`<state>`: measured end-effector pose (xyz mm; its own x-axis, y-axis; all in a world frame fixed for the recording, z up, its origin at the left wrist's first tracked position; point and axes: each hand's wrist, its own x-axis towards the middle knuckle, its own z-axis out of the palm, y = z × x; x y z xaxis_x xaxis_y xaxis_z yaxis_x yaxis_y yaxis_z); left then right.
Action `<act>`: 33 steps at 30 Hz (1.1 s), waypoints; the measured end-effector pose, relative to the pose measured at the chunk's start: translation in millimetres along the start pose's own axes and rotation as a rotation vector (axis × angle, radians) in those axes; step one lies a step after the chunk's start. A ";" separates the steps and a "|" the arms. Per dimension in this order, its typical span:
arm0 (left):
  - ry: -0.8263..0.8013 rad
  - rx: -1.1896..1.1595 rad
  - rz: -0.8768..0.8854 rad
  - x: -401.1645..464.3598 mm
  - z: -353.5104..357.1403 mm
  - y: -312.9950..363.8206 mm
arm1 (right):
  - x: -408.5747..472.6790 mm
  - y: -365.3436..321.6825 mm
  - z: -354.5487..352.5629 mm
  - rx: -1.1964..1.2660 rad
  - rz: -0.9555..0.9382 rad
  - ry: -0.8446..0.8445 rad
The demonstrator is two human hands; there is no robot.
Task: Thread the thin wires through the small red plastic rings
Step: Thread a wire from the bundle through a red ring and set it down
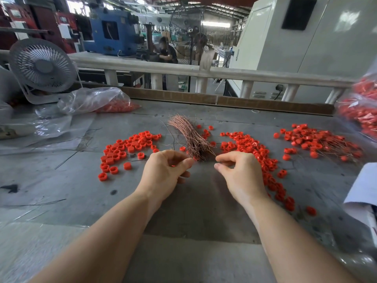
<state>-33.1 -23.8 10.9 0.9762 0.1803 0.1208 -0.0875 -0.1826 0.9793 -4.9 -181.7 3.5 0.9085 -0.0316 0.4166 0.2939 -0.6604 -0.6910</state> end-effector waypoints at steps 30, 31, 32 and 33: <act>-0.240 -0.457 -0.156 0.3 -8.9 11.0 | -10.2 -21.6 -2.6 0.367 -0.039 -0.393; -0.236 -0.496 -0.139 0.6 -9.2 11.5 | -9.0 -20.5 -2.3 0.365 -0.022 -0.369; -0.230 -0.530 -0.120 0.8 -9.5 11.9 | -7.9 -19.4 -2.4 0.376 -0.006 -0.345; -0.219 -0.566 -0.106 1.5 -9.9 12.1 | -6.9 -18.2 -2.9 0.390 0.005 -0.329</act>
<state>-34.7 -16.2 24.5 0.9982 -0.0448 0.0406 -0.0207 0.3774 0.9258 -17.4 -171.6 14.9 0.9373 0.2450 0.2479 0.3209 -0.3295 -0.8879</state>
